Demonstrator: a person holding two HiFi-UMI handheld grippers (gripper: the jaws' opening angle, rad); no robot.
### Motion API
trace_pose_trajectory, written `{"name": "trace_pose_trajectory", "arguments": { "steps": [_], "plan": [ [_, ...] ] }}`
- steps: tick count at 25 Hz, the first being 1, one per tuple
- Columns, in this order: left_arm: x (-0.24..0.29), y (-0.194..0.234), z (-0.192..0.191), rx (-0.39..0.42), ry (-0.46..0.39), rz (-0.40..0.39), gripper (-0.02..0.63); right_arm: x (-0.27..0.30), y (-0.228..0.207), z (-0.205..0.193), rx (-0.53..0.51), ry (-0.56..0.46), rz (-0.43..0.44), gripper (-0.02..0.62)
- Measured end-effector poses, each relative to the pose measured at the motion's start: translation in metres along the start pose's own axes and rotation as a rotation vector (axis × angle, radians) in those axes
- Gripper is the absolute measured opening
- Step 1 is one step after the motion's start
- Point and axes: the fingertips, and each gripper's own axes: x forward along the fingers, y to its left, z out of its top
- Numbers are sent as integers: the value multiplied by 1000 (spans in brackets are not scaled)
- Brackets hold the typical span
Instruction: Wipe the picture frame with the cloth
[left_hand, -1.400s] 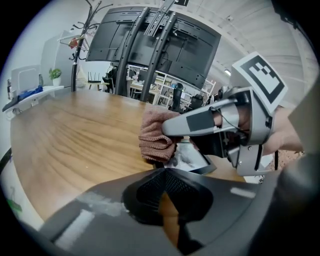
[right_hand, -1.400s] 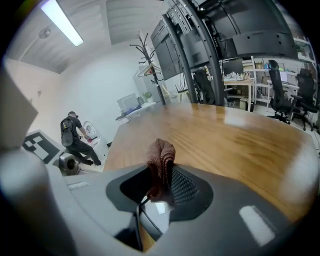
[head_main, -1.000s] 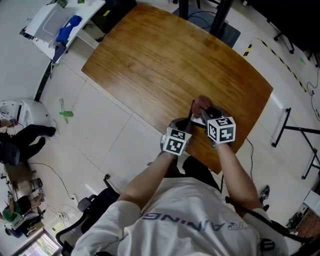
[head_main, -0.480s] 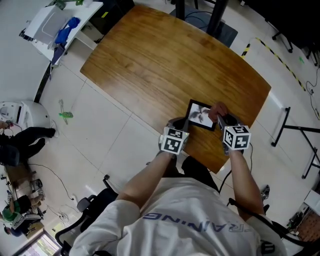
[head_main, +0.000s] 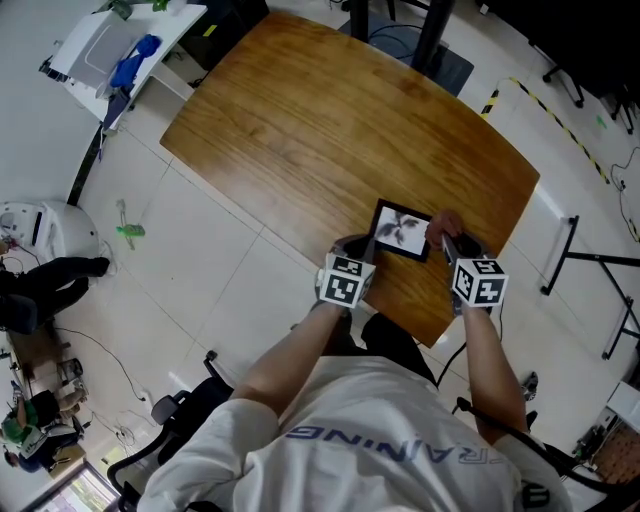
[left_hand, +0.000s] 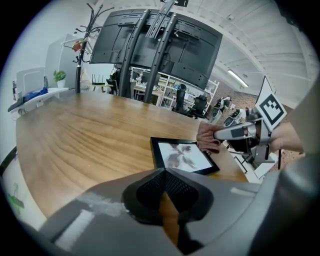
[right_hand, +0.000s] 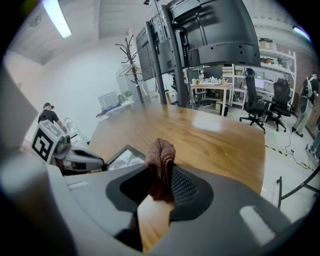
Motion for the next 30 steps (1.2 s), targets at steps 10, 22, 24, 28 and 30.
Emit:
{"name": "trace_pose_trajectory", "arguments": {
  "steps": [10,22,24,28,30],
  "plan": [
    [0,-1,1,-9,1,-16,4,22,98,44,-70,-70,180,115],
    [0,-1,0,-38,-12,-28,5,69,137,20,-148,23,200,115],
    [-1,-1,0,-44,-14,-28,5,70,136,19,-147,31,195,115],
    [-1,0,-1,-42,-14,-27,5,69,127,12,-145,59,173,115],
    [0,0,-2,-35,-14,-27,5,67,121,8,-145,70,163,116]
  ]
}}
